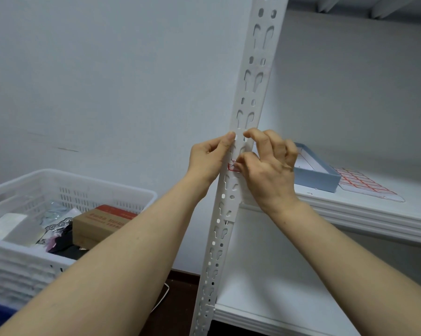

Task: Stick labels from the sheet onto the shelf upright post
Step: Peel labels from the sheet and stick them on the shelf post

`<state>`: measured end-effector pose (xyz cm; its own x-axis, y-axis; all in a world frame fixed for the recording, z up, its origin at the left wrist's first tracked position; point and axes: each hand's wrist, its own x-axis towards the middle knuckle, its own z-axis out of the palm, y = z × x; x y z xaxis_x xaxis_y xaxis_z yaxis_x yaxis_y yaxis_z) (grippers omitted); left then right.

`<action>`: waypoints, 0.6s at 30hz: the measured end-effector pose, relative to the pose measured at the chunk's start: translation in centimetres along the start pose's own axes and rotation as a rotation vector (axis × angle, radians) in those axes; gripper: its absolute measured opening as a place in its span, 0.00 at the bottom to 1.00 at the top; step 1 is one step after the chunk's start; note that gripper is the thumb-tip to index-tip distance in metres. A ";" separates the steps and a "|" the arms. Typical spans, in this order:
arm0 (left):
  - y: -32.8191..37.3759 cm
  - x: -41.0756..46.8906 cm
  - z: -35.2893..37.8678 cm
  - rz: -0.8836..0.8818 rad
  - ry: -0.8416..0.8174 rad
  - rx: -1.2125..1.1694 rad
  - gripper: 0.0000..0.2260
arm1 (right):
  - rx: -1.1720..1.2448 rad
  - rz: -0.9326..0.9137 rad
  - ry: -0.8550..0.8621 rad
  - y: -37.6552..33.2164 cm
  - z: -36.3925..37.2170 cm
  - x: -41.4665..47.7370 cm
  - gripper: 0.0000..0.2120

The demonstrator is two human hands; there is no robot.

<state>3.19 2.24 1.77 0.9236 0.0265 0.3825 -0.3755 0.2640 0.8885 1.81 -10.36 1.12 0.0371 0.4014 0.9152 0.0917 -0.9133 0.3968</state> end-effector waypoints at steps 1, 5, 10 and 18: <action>0.0 0.0 0.0 0.000 0.004 0.000 0.09 | -0.022 -0.023 -0.004 0.0 0.1 0.1 0.09; 0.0 -0.1 0.1 -0.007 0.006 0.014 0.10 | -0.036 -0.050 -0.027 0.0 0.4 -0.5 0.09; 0.0 0.0 0.0 -0.013 0.007 0.014 0.11 | 0.053 0.069 -0.016 0.0 -0.1 -0.9 0.09; 0.1 0.2 -0.2 -0.028 0.007 0.036 0.13 | 0.117 0.066 -0.012 -0.7 0.0 -0.1 0.09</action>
<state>3.32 2.45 1.86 0.9342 0.0263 0.3559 -0.3521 0.2298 0.9073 1.73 -9.72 0.77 0.0586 0.3418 0.9379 0.2040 -0.9238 0.3239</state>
